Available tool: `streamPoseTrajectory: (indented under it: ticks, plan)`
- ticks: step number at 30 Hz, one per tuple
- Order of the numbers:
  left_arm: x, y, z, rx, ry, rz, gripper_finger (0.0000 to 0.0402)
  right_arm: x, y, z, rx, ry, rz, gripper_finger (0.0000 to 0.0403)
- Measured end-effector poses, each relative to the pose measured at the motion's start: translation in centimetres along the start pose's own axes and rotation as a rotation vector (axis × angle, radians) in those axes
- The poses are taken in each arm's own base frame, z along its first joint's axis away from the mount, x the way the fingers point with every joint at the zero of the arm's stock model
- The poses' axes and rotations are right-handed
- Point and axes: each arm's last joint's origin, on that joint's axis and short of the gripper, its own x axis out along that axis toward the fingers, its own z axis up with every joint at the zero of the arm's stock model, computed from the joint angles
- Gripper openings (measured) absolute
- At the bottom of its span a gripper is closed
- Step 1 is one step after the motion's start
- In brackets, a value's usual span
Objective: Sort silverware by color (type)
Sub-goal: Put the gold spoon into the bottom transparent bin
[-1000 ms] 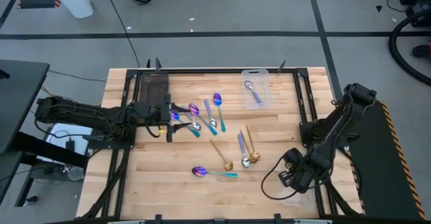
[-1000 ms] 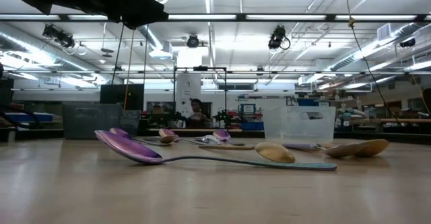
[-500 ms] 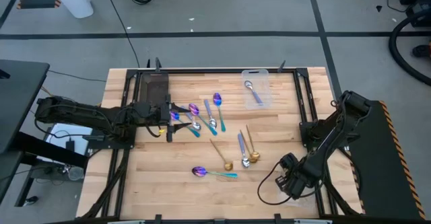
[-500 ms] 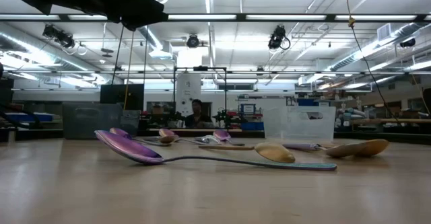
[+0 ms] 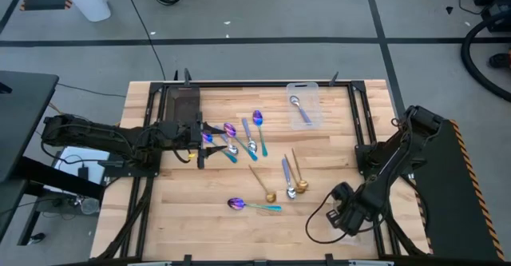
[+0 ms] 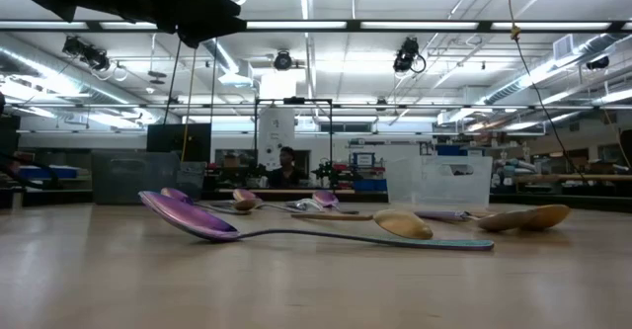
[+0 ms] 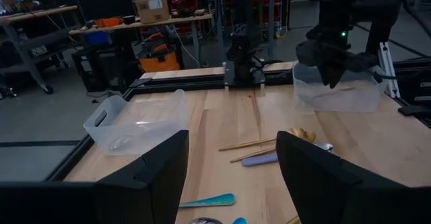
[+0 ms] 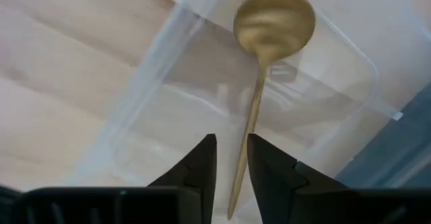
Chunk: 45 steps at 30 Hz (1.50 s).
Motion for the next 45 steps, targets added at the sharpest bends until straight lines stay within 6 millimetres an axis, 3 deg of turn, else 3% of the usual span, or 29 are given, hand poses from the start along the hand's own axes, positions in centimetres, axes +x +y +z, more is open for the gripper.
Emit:
streamPoseTrajectory:
  ticks: [10, 19, 24, 32, 45]
  plan:
    - [0.0, 0.0, 0.0, -0.042, 0.000, 0.000, 0.0231, -2.7, -0.2, 1.5, 0.012, -0.057, 0.142, 0.0095]
    - [0.0, 0.0, -0.2, -0.095, 0.015, -0.001, 0.0231, -5.2, -0.1, 2.5, -0.156, -0.114, 0.341, 0.0095]
    - [0.0, 0.0, -0.1, -0.120, 0.015, -0.001, 0.0231, -5.8, 0.5, 3.9, -0.322, -0.220, 0.387, 0.0095]
    - [0.0, 0.0, -0.1, -0.157, 0.015, 0.000, 0.0231, -4.6, 2.4, 7.6, -0.660, -0.344, 0.256, 0.0095]
    - [0.0, -0.1, -0.6, -0.223, 0.063, 0.002, 0.0231, -3.1, 6.5, 11.4, -1.399, -0.450, 0.037, 0.0097]
